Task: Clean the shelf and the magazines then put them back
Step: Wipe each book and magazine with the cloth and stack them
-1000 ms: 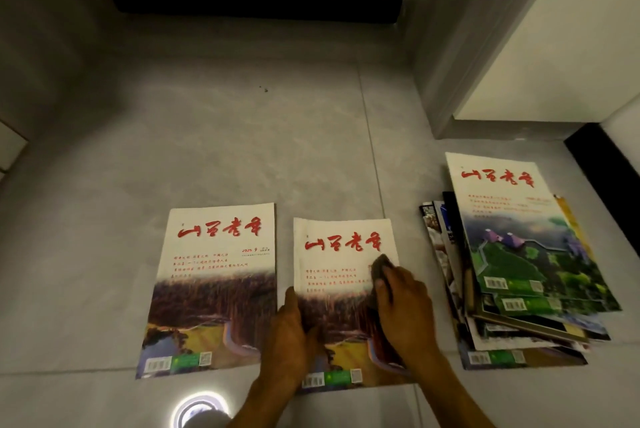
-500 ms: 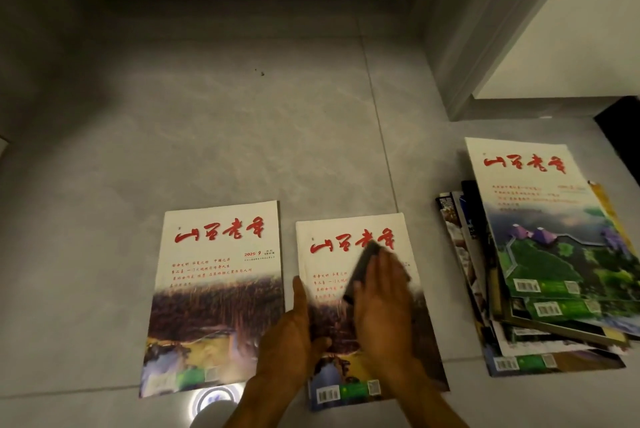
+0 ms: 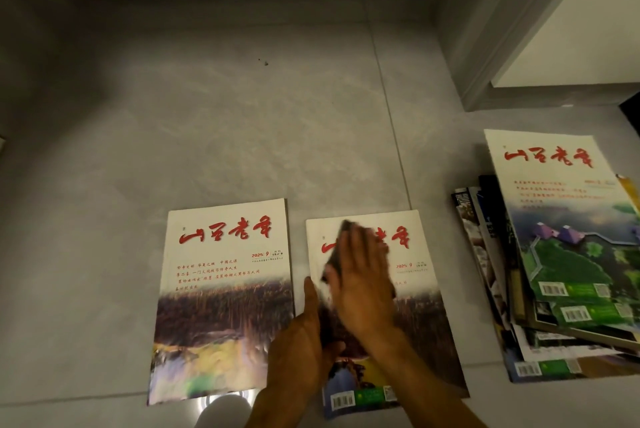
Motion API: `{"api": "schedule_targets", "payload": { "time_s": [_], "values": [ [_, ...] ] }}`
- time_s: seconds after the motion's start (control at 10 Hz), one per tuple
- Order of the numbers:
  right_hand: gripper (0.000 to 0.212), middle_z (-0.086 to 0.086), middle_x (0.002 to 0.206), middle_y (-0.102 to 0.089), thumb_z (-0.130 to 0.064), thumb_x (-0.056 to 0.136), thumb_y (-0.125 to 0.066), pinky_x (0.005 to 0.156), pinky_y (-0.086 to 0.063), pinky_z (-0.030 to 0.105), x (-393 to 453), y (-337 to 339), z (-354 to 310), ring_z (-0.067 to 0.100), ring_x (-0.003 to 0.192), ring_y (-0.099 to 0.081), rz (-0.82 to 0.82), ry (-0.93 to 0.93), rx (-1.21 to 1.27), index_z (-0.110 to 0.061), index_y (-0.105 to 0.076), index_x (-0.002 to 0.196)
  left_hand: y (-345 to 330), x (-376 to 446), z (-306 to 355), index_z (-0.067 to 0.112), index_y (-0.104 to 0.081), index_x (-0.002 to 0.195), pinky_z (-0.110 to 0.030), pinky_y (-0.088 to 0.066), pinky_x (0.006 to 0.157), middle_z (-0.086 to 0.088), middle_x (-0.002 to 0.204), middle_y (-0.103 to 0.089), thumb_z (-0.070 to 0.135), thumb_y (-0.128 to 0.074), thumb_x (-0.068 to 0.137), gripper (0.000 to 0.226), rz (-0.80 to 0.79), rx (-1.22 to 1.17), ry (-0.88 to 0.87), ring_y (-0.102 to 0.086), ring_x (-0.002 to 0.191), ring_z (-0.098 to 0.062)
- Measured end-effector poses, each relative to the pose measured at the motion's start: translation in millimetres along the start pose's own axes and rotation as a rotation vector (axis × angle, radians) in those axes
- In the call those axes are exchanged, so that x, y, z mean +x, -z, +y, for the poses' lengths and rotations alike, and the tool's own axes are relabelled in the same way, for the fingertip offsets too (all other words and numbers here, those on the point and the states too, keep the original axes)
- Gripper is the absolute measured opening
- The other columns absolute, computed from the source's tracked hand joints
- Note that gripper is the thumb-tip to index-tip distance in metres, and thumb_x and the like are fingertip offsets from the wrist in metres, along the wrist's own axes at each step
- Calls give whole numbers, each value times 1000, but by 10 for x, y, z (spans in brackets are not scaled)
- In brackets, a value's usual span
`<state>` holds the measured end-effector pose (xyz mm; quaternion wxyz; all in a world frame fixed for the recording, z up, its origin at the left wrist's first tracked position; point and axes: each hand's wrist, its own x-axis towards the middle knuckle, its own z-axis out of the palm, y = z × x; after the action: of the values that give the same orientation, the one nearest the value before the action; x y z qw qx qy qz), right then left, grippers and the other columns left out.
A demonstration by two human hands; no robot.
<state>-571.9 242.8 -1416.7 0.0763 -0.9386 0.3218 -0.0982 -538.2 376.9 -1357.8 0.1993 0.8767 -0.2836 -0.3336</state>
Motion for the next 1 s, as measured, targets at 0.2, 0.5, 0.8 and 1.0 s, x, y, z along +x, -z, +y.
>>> {"api": "schedule_targets", "payload": {
  "time_s": [0.2, 0.5, 0.8, 1.0],
  "values": [
    [67, 8, 155, -32, -22, 89, -67, 115, -28, 51, 229, 88, 471, 30, 143, -26, -99, 288, 57, -15, -36, 148, -59, -1, -71, 34, 29, 144, -27, -50, 96, 3, 136, -53, 48, -59, 90, 104, -54, -121, 58, -60, 104, -7],
    [67, 4, 156, -30, -21, 91, -63, 117, -23, 48, 218, 53, -198, 27, 146, -20, -172, 372, 165, -18, -32, 150, 41, -43, 32, 31, 14, 148, -27, -49, 89, -5, 134, -55, 39, -58, 94, 91, -56, -91, 58, -58, 111, -18],
    [68, 12, 159, -22, -23, 95, -54, 120, -10, 47, 310, 121, 365, 33, 147, -14, -43, -344, 99, -14, -20, 154, -82, -11, -32, 30, 10, 152, -35, -47, 100, -5, 145, -45, 43, -63, 90, 97, 6, -160, 59, -54, 120, -20],
    [71, 3, 156, -31, -13, 87, -65, 118, -21, 48, -117, 159, -16, 27, 146, -22, -224, 499, 177, -20, -32, 150, -62, -91, 40, 38, -14, 147, 0, -42, 69, 3, 123, -62, 39, -62, 92, 73, 18, -143, 78, -63, 100, -11]
  ]
}}
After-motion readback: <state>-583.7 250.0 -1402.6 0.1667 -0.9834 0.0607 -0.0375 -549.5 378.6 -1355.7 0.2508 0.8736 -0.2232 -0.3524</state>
